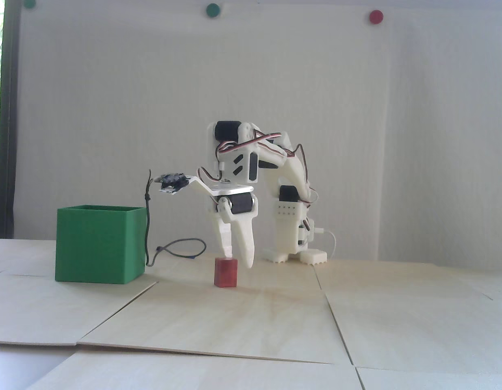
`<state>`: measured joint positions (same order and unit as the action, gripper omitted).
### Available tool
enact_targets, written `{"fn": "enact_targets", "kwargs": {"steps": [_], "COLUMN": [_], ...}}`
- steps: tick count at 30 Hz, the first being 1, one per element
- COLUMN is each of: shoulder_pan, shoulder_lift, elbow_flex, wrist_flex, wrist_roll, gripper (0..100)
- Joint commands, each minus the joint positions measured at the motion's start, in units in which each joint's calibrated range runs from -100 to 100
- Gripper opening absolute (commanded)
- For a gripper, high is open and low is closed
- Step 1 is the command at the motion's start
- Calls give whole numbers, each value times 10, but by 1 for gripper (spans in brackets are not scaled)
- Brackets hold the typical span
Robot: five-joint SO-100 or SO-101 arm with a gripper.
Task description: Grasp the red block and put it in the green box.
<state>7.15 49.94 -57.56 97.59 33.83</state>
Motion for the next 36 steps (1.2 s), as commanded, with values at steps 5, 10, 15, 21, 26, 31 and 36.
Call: {"fn": "enact_targets", "kwargs": {"steps": [5, 10, 15, 21, 26, 31, 36], "shoulder_pan": [-3, -2, 1, 1, 9, 9, 9], "shoulder_lift": [-12, -13, -17, -28, -96, -184, -274], "elbow_flex": [10, 10, 4, -4, -25, -18, -18], "wrist_flex": [17, 17, 17, 17, 18, 18, 18], "wrist_roll": [-4, -1, -4, -5, -31, -60, -91], "gripper": [18, 3, 2, 2, 2, 2, 2]}}
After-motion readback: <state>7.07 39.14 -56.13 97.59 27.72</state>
